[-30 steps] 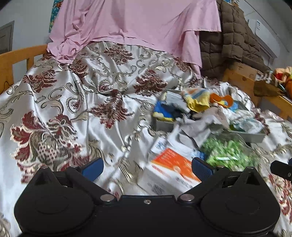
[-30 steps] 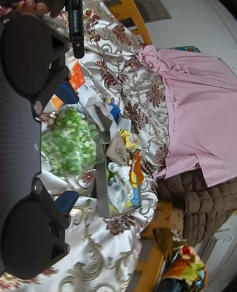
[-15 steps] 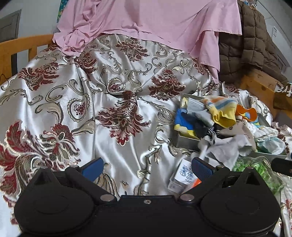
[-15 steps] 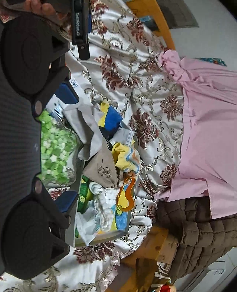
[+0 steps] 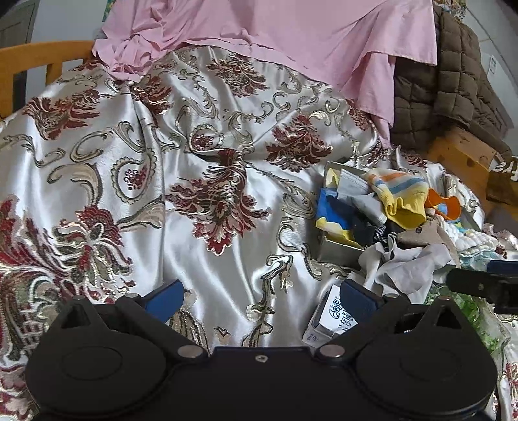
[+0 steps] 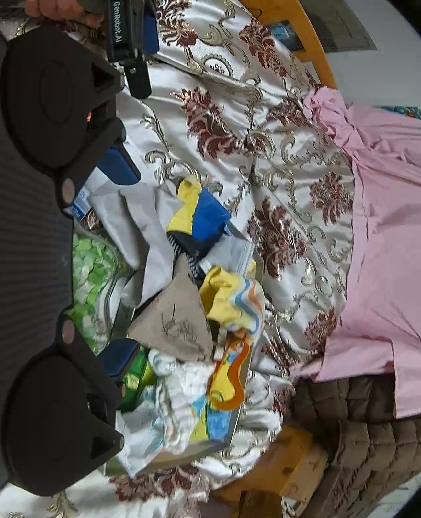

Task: Organize soft objects
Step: 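Grasp the white tissue with the left tool while the right tool grasps the grey cloth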

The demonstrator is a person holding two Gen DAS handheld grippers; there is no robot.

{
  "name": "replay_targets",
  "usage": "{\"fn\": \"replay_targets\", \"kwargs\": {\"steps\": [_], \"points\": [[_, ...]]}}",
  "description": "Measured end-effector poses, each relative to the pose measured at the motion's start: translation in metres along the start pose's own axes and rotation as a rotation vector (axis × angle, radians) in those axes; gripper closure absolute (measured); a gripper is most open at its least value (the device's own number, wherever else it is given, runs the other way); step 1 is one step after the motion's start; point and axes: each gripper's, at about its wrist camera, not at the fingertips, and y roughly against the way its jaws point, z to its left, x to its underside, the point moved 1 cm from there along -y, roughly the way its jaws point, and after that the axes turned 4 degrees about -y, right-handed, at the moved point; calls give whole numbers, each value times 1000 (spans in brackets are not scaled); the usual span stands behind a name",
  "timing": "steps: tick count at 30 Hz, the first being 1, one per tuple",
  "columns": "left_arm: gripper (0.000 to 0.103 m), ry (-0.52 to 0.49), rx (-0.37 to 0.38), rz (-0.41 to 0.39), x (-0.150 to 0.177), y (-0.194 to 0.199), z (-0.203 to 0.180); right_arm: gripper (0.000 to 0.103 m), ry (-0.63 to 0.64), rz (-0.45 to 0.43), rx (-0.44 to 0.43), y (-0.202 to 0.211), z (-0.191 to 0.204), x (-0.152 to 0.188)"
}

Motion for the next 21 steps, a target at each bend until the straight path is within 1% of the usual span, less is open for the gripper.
{"fn": "replay_targets", "kwargs": {"steps": [3,6,9,13,16,21], "points": [[1,15,53,-21,3,-3,1,0,2,6,-15,-6,2,-4],[1,22,104,-33,5,-6,1,0,-36,16,-32,-13,0,-7],[1,10,139,-39,8,-9,-1,0,-80,35,-31,-23,-4,-8],[1,-18,191,-46,7,-14,-8,1,-93,34,-36,-31,-6,-9],[1,-78,243,-49,3,-19,-18,3,-98,36,-44,-36,-6,-11],[1,-206,315,-31,-3,-30,-36,12,-93,61,-58,-46,-5,-13]]}}
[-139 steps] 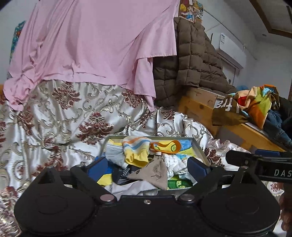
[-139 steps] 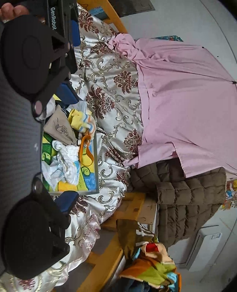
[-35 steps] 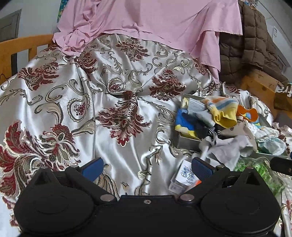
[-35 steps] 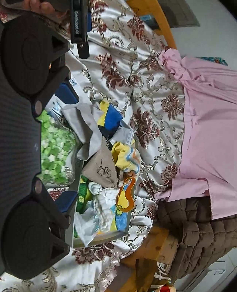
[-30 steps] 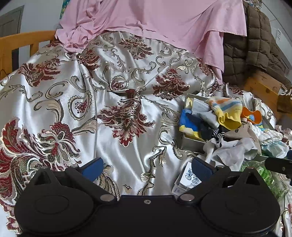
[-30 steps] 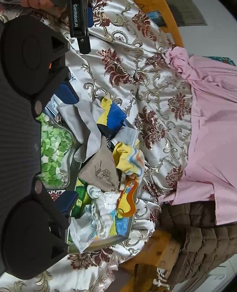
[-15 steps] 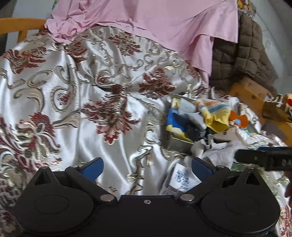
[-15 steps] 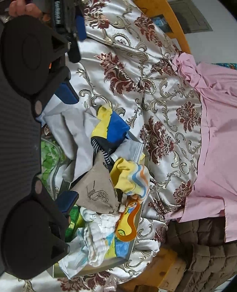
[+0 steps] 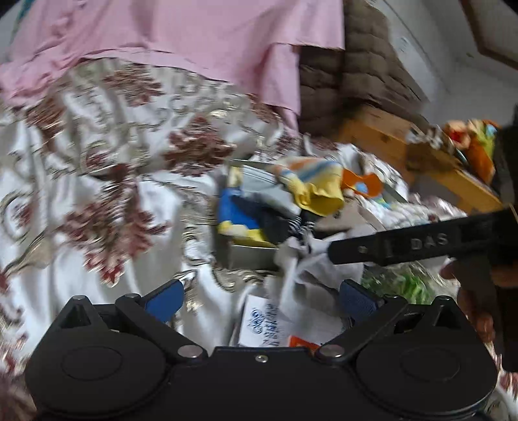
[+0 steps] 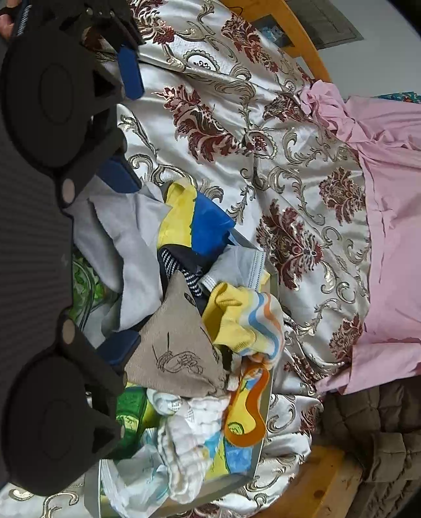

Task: Organize soft objects
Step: 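Grasp the white tissue with the left tool while the right tool grasps the grey cloth, then lift and carry the tissue and grey cloth with both tools over the tray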

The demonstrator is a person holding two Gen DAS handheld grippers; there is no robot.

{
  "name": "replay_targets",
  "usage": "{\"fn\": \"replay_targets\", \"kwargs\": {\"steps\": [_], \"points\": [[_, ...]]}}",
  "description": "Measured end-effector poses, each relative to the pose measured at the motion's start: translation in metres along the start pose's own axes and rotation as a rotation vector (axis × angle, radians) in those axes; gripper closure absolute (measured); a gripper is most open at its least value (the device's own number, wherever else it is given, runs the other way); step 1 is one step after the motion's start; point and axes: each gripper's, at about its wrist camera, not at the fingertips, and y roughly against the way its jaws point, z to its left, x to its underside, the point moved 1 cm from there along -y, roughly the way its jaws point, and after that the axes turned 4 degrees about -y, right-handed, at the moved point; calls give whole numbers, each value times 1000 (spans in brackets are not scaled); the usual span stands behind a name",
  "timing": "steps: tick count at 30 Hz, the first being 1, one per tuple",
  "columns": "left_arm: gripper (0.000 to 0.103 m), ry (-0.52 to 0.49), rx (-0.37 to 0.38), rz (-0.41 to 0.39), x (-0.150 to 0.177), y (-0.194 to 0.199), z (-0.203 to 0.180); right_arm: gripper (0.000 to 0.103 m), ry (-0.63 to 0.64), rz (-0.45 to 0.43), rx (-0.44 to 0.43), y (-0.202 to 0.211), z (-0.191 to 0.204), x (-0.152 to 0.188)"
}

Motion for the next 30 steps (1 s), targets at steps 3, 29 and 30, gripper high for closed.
{"fn": "replay_targets", "kwargs": {"steps": [3,29,30], "points": [[3,-47,42,25,-5,-10,-3,19,-2,19,-11,-6,1,-1],[36,-126,138,111,-13,-29,-5,94,79,-123,59,17,-11,11],[39,-128,126,125,-14,-33,-6,94,82,-130,61,19,-12,11]]}}
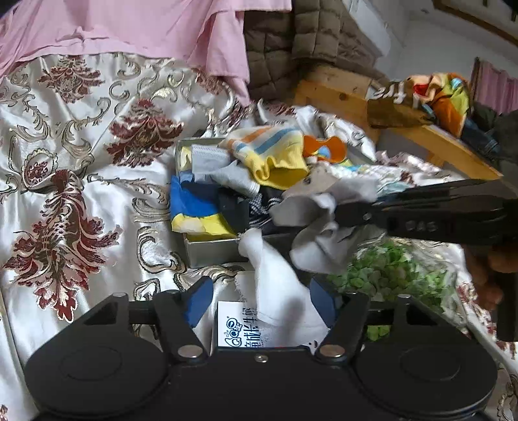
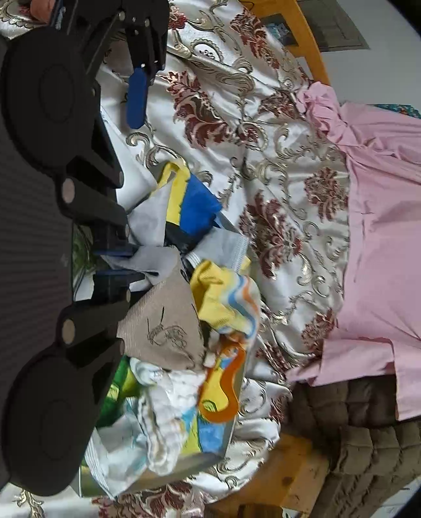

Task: Organize soft objects
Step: 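Lift and carry the tissue and grey cloth with both tools over the tray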

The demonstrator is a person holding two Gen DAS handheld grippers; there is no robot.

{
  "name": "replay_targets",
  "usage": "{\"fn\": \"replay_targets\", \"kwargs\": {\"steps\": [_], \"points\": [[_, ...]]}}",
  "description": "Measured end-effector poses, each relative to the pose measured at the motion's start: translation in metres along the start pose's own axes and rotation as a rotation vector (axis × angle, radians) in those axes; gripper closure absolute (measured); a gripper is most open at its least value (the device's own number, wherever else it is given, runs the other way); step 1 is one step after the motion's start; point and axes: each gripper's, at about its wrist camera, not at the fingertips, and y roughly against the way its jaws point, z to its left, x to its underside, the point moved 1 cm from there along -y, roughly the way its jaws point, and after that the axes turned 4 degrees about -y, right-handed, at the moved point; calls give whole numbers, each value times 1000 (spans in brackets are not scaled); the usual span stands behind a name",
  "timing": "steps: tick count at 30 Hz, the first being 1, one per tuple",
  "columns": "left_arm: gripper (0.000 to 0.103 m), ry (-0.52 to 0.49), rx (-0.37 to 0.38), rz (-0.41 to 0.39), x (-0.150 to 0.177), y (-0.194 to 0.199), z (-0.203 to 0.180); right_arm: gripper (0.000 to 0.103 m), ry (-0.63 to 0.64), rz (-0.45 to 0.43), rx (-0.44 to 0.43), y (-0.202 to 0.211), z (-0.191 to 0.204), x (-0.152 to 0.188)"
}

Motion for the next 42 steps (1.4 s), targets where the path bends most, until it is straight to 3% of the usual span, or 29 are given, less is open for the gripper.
{"fn": "replay_targets", "kwargs": {"steps": [2,6,11,21,32,42], "points": [[49,-10,-9,25,-3,-6,-3,94,6,-11,1,3,-2,0],[55,-36,-50,70,-9,-15,-7,94,6,-22,-4,9,-4,1],[64,-55,-49,98,-15,-18,-15,94,4,-24,-13,14,-6,4],[96,-80,-30,125,-23,-18,-36,94,7,-22,-15,36,-13,6],[100,-124,-81,93,-29,6,-67,94,3,-59,21,86,-30,4],[100,-151,-101,0,-42,74,-110,94,-14,-112,44,165,-32,3]]}}
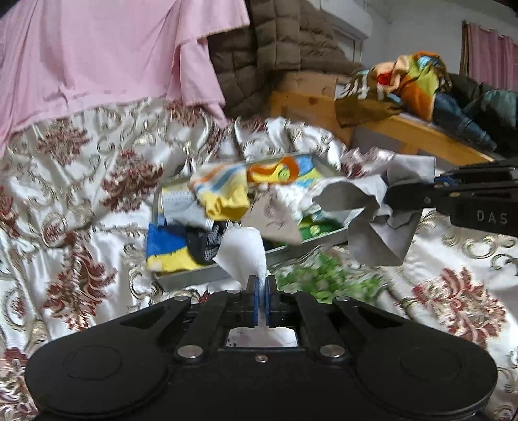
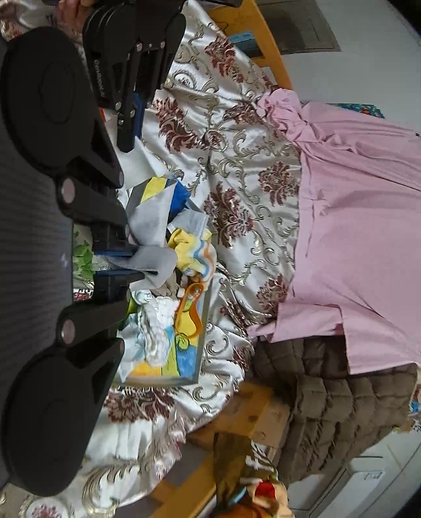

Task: Organize soft objects
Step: 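Lift and carry the tissue and grey cloth with both tools over the tray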

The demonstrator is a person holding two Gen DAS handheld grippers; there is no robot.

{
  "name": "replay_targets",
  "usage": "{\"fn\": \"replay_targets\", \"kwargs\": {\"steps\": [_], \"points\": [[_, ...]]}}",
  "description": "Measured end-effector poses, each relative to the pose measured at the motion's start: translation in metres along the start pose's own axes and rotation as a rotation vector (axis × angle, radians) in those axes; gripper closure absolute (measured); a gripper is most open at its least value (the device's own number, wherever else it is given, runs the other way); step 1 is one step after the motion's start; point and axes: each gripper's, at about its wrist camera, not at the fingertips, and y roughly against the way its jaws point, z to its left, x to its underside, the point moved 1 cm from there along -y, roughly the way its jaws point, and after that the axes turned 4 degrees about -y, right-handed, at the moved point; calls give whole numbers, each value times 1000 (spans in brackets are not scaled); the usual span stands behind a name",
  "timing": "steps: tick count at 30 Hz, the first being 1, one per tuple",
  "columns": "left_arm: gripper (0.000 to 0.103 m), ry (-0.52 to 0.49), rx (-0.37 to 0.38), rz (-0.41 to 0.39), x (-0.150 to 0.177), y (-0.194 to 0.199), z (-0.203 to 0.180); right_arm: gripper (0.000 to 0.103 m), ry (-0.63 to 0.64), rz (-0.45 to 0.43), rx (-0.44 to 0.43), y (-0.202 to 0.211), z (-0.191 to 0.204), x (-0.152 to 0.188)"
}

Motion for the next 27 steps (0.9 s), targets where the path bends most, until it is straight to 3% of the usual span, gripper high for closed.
{"fn": "replay_targets", "kwargs": {"steps": [8,14,21,27], "points": [[100,-39,-22,-84,-17,64,-32,94,-2,-33,-13,57,0,5],[100,-66,-40,-141,-32,91,-55,94,-3,-51,-20,79,-5,10],[100,-51,-52,-176,-64,89,-65,94,21,-102,-35,78,-20,-8],[100,-34,-83,-209,-112,56,-58,94,30,-133,-34,48,-44,-37]]}}
